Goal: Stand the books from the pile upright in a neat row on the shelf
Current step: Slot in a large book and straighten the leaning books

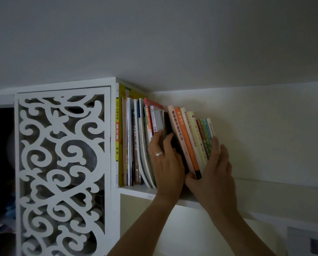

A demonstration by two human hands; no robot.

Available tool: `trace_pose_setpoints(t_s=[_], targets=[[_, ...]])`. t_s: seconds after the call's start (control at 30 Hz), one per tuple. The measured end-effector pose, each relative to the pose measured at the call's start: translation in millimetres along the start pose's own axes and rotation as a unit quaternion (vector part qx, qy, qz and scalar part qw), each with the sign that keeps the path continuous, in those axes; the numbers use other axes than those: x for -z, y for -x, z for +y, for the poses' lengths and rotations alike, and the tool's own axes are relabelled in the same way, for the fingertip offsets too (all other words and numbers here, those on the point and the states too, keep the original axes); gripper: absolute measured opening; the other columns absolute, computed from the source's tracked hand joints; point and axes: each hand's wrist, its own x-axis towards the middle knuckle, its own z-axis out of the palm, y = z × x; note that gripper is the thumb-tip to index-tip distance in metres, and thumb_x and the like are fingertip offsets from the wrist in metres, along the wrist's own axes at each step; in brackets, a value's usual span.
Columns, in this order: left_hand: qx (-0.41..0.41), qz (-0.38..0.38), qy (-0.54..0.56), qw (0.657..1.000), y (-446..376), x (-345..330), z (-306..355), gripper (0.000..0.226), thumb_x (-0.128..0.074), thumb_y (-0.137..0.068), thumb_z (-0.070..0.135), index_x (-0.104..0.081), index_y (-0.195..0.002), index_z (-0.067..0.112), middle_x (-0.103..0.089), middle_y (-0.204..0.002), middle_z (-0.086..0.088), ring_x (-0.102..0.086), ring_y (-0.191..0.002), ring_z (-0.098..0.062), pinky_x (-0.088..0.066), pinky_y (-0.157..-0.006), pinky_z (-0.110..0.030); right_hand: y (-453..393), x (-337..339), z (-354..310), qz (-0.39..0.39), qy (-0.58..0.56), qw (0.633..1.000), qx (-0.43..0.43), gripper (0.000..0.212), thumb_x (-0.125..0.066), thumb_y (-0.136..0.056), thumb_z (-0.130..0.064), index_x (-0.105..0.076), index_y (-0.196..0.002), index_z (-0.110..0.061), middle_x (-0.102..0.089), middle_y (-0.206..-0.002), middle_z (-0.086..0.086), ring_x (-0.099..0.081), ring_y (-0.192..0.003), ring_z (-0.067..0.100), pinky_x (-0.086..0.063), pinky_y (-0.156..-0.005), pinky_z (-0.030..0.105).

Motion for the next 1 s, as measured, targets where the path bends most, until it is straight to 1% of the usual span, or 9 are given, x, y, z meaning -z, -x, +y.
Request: trace_pose_setpoints(t_s=[0.07,0.2,0.3,0.47,0.53,0.6,0.7,0.8,1.0], targets=[[-0.005,-0.021,-0.020,1.000,-0.3,1.7,0.0,0.039,-0.045,-0.102,0.026,-0.065,-0.133,0.013,-0.038,-0.156,-0.011,-0.031,-0.146,-0.022,-0.035,-0.121,-0.035,-0.5,-0.3,0.2,-0.009,0.004,1.000,-0.004,0.132,-0.079,-0.070,-0.060,0.011,-0.161,-0.027,-0.021,-0.161,0.021,-0.041,-0.138,0.045,-0.055,-0.095,0.060],[-0.020,-0.009,0.031,0.999,0.0,4.8,3.9,0.039,-0.040,-0.104,0.036,-0.068,-0.127,0.023,-0.031,-0.159,0.001,-0.019,-0.148,-0.004,-0.024,-0.122,-0.027,-1.3,-1.7,-1.1,-0.020,0.041,0.999,-0.008,0.133,-0.075,-0.073,-0.066,0.019,-0.160,-0.028,-0.017,-0.161,0.024,-0.047,-0.131,0.047,-0.056,-0.089,0.056],[-0.032,-0.015,0.040,0.999,-0.5,3.6,4.3,0.040,-0.047,-0.102,0.044,-0.067,-0.129,0.022,-0.033,-0.158,-0.003,-0.024,-0.148,-0.012,-0.029,-0.121,-0.035,-2.9,-5.9,-15.6,-0.027,0.084,0.996,-0.019,0.121,-0.063,-0.085,-0.064,0.029,-0.156,-0.030,-0.007,-0.161,0.029,-0.048,-0.127,0.047,-0.056,-0.087,0.055],[-0.020,-0.003,0.043,0.999,-2.8,4.7,-0.6,0.042,-0.049,-0.103,0.043,-0.068,-0.130,0.016,-0.033,-0.158,-0.006,-0.032,-0.146,-0.016,-0.036,-0.118,-0.037,-6.4,-12.9,-36.1,-0.043,0.103,0.994,0.001,0.105,-0.052,-0.096,-0.056,0.034,-0.153,-0.033,-0.010,-0.159,0.030,-0.054,-0.117,0.043,-0.058,-0.083,0.049],[-0.006,-0.005,0.032,0.999,-1.6,5.7,1.7,0.043,-0.044,-0.105,0.042,-0.068,-0.132,0.020,-0.032,-0.160,-0.005,-0.030,-0.147,-0.016,-0.027,-0.122,-0.030,-5.7,-8.8,-29.6,-0.036,0.059,0.998,-0.006,0.110,-0.057,-0.093,-0.056,0.032,-0.154,-0.035,-0.024,-0.152,0.024,-0.059,-0.105,0.038,-0.058,-0.075,0.045],[-0.007,0.001,0.023,1.000,-0.2,5.5,2.4,0.040,-0.042,-0.106,0.037,-0.070,-0.130,0.021,-0.033,-0.161,-0.005,-0.030,-0.147,-0.017,-0.018,-0.123,-0.023,-5.9,-3.9,-23.7,-0.016,0.001,0.999,-0.032,0.116,-0.062,-0.087,-0.059,0.029,-0.155,-0.035,-0.039,-0.134,0.019,-0.061,-0.091,0.032,-0.058,-0.067,0.042],[-0.022,0.007,0.006,1.000,1.4,1.0,-3.0,0.032,-0.055,-0.099,0.017,-0.067,-0.127,0.011,-0.034,-0.160,-0.011,-0.033,-0.147,-0.024,-0.034,-0.122,-0.038,-11.3,1.4,-15.2,0.002,-0.026,0.998,-0.052,0.128,-0.073,-0.077,-0.064,0.023,-0.157,-0.034,-0.043,-0.117,0.014,-0.057,-0.089,0.029,-0.053,-0.065,0.038],[-0.018,0.012,-0.012,1.000,2.7,-0.7,-1.9,0.044,-0.064,-0.085,-0.004,-0.061,-0.127,0.005,-0.039,-0.155,-0.015,-0.036,-0.145,-0.026,-0.049,-0.111,-0.046,-18.2,12.0,3.4,-0.006,-0.009,0.998,-0.057,0.140,-0.083,-0.070,-0.057,0.024,-0.157,-0.035,-0.043,-0.118,0.015,-0.052,-0.092,0.028,-0.048,-0.065,0.036],[-0.028,0.036,-0.099,0.994,5.1,-5.3,1.1,0.049,-0.067,-0.095,0.005,-0.053,-0.142,0.000,-0.041,-0.156,-0.021,-0.037,-0.147,-0.033,-0.041,-0.119,-0.044,-15.4,19.1,26.7,0.021,0.002,0.998,-0.052,0.144,-0.087,-0.065,-0.057,0.020,-0.159,-0.032,-0.043,-0.116,0.015,-0.056,-0.091,0.030,-0.054,-0.062,0.037]])
